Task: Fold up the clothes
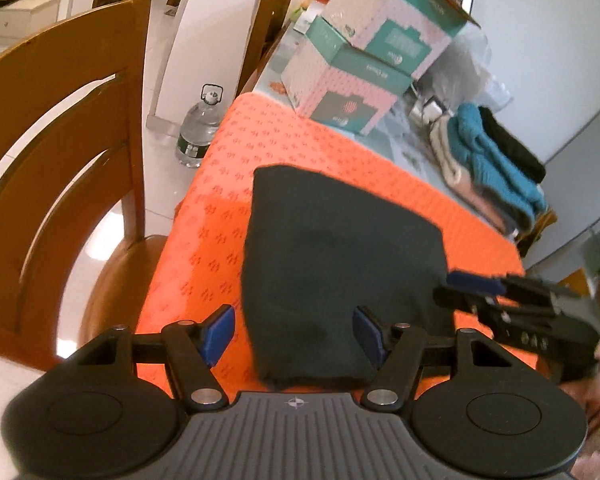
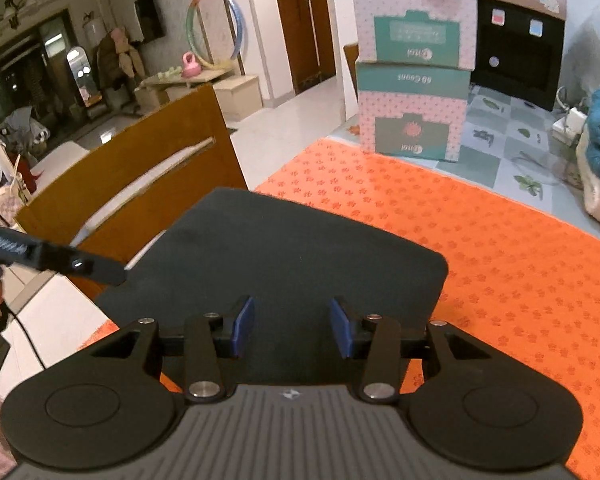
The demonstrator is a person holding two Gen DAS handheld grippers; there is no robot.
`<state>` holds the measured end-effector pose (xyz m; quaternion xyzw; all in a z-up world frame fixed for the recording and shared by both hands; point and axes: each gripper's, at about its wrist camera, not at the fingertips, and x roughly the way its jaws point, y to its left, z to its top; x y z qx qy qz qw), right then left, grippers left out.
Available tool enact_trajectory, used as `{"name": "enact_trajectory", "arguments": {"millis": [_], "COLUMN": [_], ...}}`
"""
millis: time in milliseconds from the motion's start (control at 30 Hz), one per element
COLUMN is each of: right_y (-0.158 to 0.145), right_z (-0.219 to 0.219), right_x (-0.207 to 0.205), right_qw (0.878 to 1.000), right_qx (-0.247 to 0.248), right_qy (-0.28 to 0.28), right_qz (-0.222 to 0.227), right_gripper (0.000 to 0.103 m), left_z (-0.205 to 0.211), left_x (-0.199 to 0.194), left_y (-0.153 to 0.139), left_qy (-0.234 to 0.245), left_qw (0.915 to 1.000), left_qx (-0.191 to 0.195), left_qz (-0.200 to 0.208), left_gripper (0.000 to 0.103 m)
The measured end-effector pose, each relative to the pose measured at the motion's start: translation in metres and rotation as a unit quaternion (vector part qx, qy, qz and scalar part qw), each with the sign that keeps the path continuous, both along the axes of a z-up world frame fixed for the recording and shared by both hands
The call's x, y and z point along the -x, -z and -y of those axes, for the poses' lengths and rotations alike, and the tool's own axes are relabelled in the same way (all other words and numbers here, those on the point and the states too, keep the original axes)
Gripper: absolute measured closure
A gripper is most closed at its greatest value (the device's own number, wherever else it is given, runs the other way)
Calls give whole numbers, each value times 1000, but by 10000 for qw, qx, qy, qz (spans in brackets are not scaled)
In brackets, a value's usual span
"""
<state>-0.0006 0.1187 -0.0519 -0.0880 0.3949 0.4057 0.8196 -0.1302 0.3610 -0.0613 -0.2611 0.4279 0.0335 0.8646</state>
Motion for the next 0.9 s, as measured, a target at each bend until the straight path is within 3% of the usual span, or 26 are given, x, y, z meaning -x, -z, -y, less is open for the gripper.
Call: {"name": "enact_trajectory", "arguments": {"millis": [67,233,400,567,700,800,900], "right_y": [8,31,45,33,19,9,8], "right_z": [-5,-16,-17,1,19,33,48], "right_x": [-2,-7,-13,-32,-49,-62,-78], "right_qw": [9999,9986,9980,9982,9969,9949,9914], "right_qx": [106,480,507,223,-41,-239,-343], "right_qy": [-41,-203,-275,-136,30,154,439], "right_qz": [-15,-52,-255,-542,-783,-963,-1183], "right_gripper": [55,55,52,50,34,33,33], "left_z": [2,8,13,2,-18,-38,-51], "left_x": [1,-10,-16,-17,-10,-9,-19], "left_y": [6,30,49,45,34,29,30], "left_qy": [62,238,298,305,162,-125,-347], "left_qw": [9999,9977,9955,9972,9987,9964,9948], "left_qx": [-97,-370,-505,-176,377,830,961], "left_qz": [-111,-518,-744,-661,-317,-62,-13], "left_gripper": [45,52,53,52,47,43,43]}}
